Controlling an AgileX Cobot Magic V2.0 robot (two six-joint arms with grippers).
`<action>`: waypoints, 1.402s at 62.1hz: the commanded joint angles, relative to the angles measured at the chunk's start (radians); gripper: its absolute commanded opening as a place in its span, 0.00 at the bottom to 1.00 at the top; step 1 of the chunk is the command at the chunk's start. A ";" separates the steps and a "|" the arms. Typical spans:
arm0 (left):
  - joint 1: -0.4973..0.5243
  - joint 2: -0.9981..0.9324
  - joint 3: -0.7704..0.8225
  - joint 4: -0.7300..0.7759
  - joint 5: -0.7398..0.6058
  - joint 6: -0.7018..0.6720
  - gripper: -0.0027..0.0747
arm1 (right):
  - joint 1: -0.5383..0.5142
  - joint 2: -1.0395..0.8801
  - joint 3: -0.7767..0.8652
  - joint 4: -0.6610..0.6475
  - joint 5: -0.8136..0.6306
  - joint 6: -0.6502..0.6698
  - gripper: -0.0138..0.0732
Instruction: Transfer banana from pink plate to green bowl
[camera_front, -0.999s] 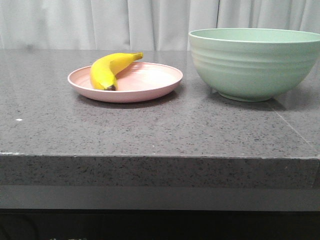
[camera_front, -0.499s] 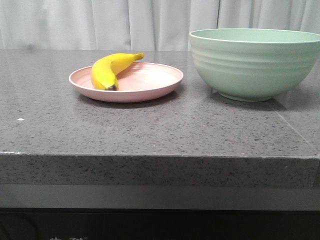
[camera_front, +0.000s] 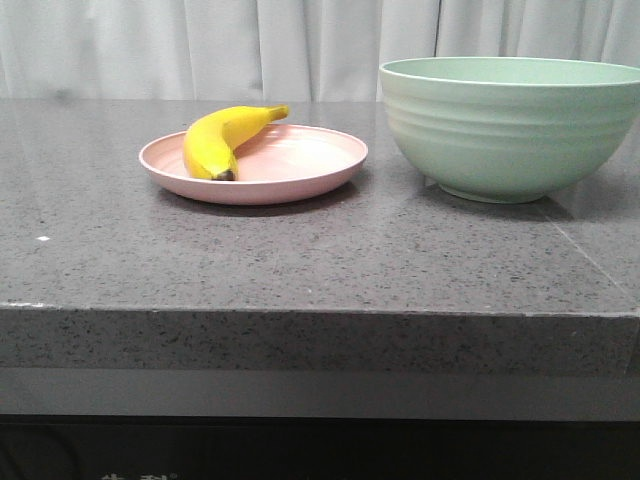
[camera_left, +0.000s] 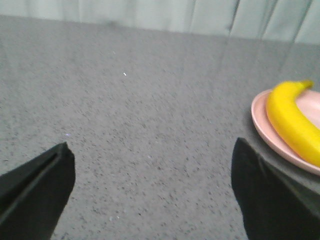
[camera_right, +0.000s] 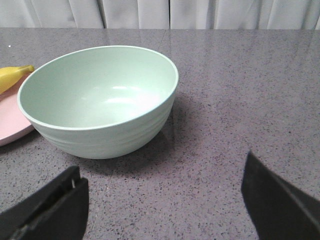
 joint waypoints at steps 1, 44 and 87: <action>-0.080 0.106 -0.131 -0.016 0.049 0.015 0.85 | -0.004 0.017 -0.038 0.007 -0.085 -0.010 0.89; -0.393 1.162 -1.036 -0.148 0.567 -0.090 0.85 | -0.004 0.017 -0.038 0.007 -0.081 -0.010 0.89; -0.410 1.293 -1.121 -0.129 0.563 -0.115 0.77 | -0.004 0.017 -0.038 0.007 -0.081 -0.010 0.89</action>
